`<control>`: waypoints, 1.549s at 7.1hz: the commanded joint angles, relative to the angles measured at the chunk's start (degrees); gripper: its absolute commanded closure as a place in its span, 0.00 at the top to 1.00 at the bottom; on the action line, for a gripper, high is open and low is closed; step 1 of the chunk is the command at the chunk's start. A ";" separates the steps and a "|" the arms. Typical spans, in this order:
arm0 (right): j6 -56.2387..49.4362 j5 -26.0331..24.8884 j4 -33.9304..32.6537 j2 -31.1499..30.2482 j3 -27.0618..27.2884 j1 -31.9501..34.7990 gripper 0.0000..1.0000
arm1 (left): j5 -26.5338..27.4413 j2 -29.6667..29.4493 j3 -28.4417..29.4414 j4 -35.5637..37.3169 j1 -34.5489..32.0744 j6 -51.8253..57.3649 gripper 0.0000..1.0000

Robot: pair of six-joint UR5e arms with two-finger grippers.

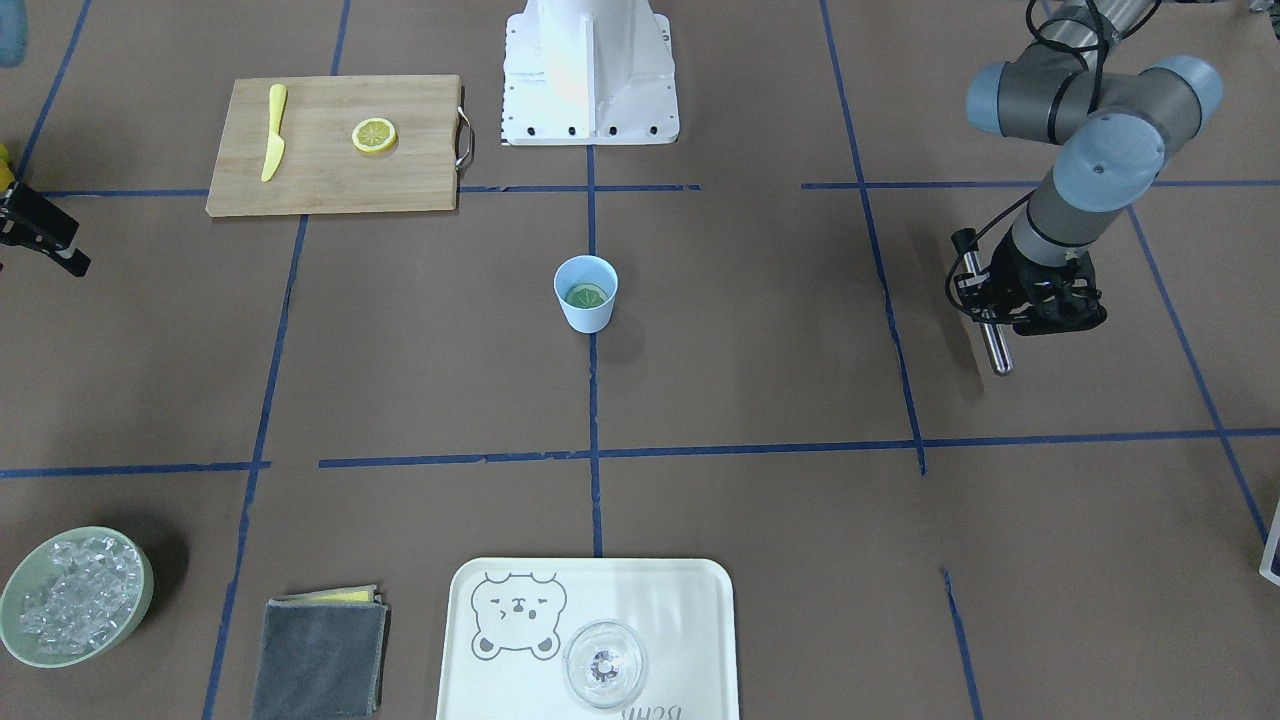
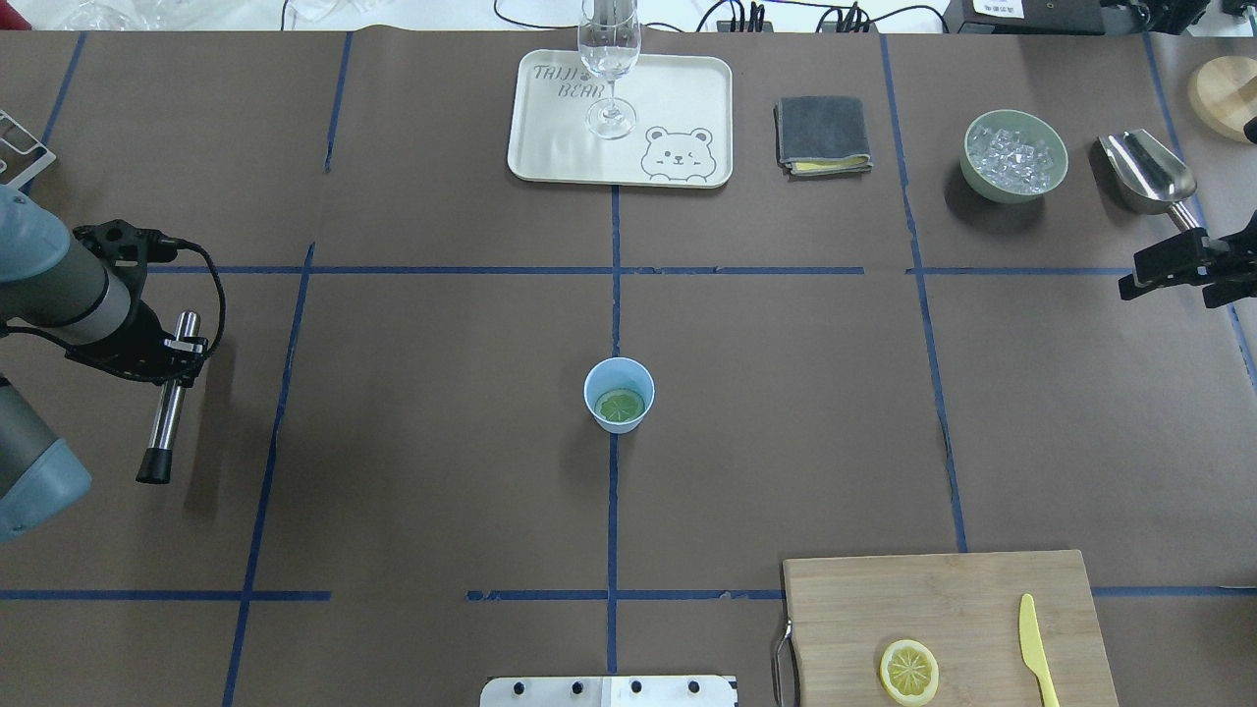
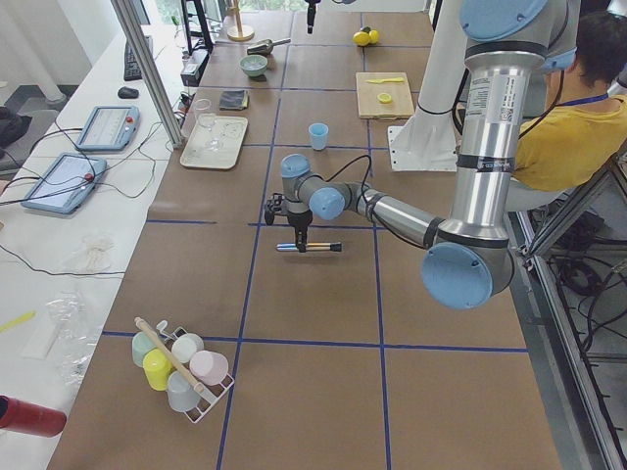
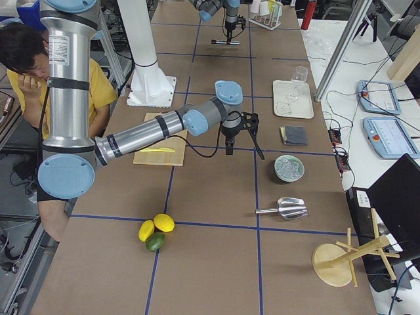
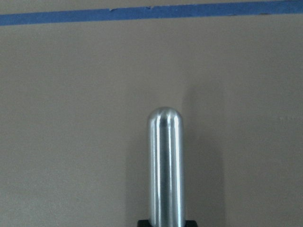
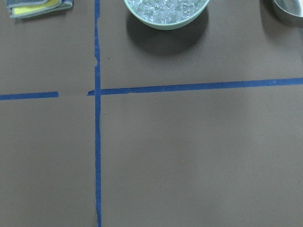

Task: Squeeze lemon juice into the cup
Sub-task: 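Set the muddler upright on the table and open the left gripper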

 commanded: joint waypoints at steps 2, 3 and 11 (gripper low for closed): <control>0.00 0.00 0.01 0.06 0.32 0.00 1.00 | 2.09 0.35 0.57 -2.94 1.62 -0.20 0.00; 0.00 0.00 0.01 0.06 0.32 0.00 1.00 | 3.22 0.44 0.22 -2.77 2.06 -0.37 0.00; 0.00 0.00 0.01 0.06 0.23 -0.09 1.00 | 3.23 0.44 0.74 -2.50 2.50 -0.90 0.67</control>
